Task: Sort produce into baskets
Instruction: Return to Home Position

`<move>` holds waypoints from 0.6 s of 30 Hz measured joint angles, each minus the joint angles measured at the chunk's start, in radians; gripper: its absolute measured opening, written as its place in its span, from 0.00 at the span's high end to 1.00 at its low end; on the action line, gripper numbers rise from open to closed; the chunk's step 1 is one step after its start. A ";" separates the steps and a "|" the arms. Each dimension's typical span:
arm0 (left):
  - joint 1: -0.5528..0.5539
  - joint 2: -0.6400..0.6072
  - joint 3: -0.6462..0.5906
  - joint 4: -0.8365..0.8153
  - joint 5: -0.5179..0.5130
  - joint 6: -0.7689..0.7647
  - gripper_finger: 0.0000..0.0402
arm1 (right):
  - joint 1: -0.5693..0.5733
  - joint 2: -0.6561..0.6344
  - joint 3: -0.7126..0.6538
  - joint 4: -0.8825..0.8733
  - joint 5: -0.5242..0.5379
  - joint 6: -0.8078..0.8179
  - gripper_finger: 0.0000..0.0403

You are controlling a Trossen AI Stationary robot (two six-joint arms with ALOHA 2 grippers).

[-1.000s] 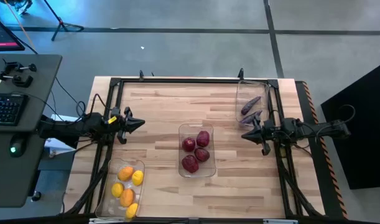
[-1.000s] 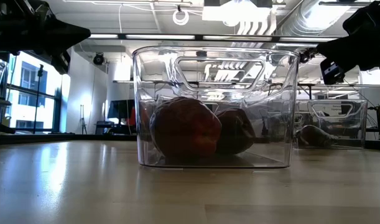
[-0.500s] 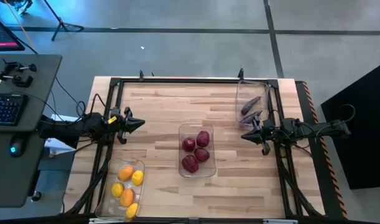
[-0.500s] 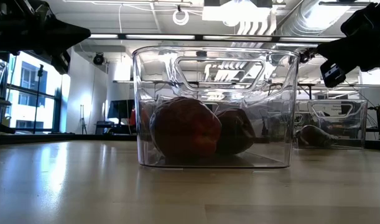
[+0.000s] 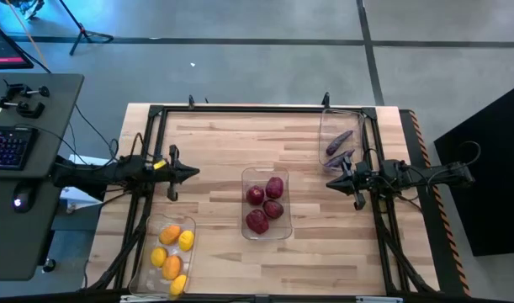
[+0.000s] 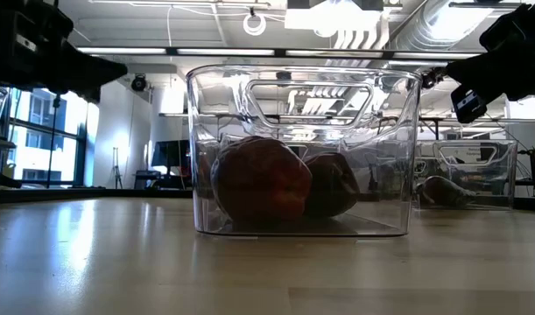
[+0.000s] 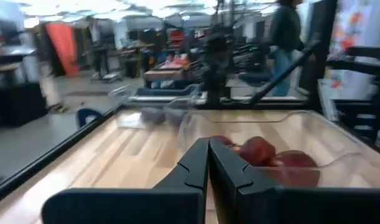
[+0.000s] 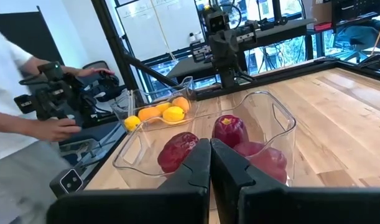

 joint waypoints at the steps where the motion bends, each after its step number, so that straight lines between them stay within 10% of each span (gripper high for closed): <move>1: 0.000 -0.004 0.000 -0.003 0.022 0.017 1.00 | 0.000 0.001 0.000 0.000 0.000 -0.002 1.00; 18: 0.000 -0.007 0.000 -0.008 0.062 -0.114 1.00 | 0.000 0.000 0.000 0.001 0.000 -0.009 1.00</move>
